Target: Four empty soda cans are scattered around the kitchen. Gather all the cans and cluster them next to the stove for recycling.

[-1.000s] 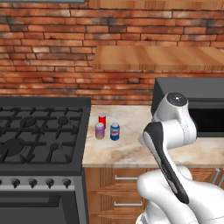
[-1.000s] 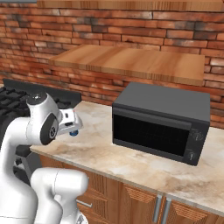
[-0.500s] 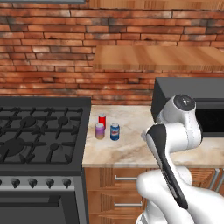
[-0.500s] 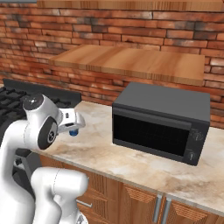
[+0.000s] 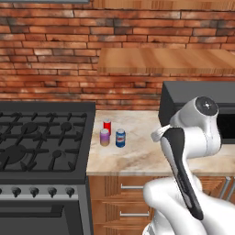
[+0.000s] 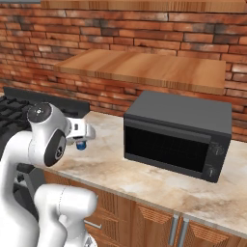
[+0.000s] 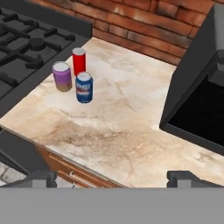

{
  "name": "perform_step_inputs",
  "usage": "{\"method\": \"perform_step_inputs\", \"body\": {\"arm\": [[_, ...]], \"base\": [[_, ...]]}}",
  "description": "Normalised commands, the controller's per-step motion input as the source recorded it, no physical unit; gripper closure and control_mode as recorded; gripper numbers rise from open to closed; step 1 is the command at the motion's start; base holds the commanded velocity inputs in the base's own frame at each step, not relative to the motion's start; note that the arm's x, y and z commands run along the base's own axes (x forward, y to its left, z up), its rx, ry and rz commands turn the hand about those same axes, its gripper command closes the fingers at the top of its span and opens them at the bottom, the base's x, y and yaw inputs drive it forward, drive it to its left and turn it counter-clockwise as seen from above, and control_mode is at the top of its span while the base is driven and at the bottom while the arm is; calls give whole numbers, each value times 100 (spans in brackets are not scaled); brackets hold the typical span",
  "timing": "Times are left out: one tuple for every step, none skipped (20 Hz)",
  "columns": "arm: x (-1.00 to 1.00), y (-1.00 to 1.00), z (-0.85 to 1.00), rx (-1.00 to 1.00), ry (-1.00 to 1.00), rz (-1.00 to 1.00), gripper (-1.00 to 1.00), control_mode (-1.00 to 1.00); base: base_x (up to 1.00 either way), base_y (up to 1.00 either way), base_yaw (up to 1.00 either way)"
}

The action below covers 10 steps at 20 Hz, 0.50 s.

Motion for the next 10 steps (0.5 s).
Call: {"method": "perform_step_inputs", "body": {"arm": [[-14,-15,15,14,-2,0,-100,-100],[-18,-14,10,14,-3,0,-100,-100],[-21,-15,9,13,-2,0,-100,-100],[-21,-15,6,12,0,-1,-100,-100],[-14,-10,4,9,0,-2,-100,-100],[-14,0,0,4,0,-3,-100,-100],[-17,0,1,3,-3,-3,-100,-100],[-18,0,2,3,-2,-3,-100,-100],[-11,-7,16,6,0,-5,-100,-100],[-3,-13,23,5,0,-7,-100,-100]], "base": [[0,0,0],[0,0,0],[0,0,0],[0,0,0],[0,0,0],[0,0,0],[0,0,0],[0,0,0],[0,0,0],[0,0,0]]}}
